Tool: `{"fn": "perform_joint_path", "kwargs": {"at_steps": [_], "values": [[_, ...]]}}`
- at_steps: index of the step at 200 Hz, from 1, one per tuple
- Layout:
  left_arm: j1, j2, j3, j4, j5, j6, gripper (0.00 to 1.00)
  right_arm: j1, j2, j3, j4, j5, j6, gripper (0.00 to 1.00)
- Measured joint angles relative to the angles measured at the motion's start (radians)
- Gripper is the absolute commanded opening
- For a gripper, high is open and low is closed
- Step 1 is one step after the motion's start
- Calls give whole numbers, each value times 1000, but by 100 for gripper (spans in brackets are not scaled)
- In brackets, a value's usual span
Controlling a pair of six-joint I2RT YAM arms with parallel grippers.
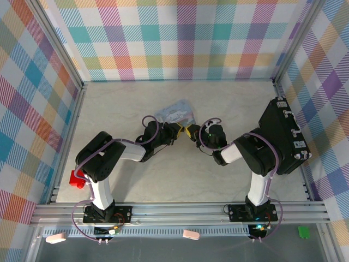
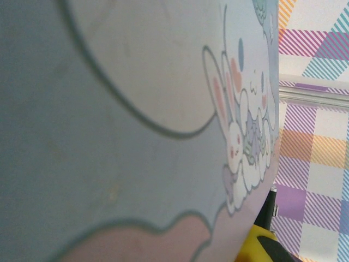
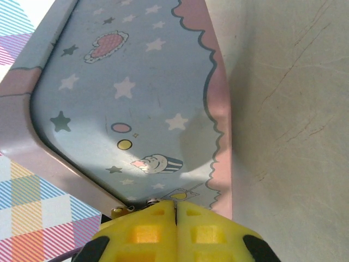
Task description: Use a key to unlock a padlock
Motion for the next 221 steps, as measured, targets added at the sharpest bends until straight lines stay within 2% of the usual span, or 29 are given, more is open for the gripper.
{"fn": "perform_joint_path", "kwargs": {"at_steps": [19, 51, 84, 105, 135, 170, 193, 221], "values": [[0, 0, 0, -4, -2, 3, 0, 0, -17, 12, -55, -2, -20, 0], [2, 0, 1, -28, 10, 25, 0, -1, -37, 23, -137, -26, -63, 32], [23, -11, 0, -45, 80, 51, 0, -35, -114, 23, -320, -123, -200, 50], [46, -40, 0, -113, 124, 92, 0, -43, -220, 23, -472, -196, -358, 52], [78, -61, 5, -223, 198, 179, 0, -43, -411, 24, -685, -215, -645, 53], [122, -72, 44, -372, 274, 300, 0, -26, -564, -34, -752, -180, -1009, 52], [136, -101, 80, -520, 288, 387, 0, 62, -608, -113, -736, -106, -1248, 54], [137, -134, 97, -658, 292, 463, 0, 219, -534, -142, -645, 25, -1495, 55]]}}
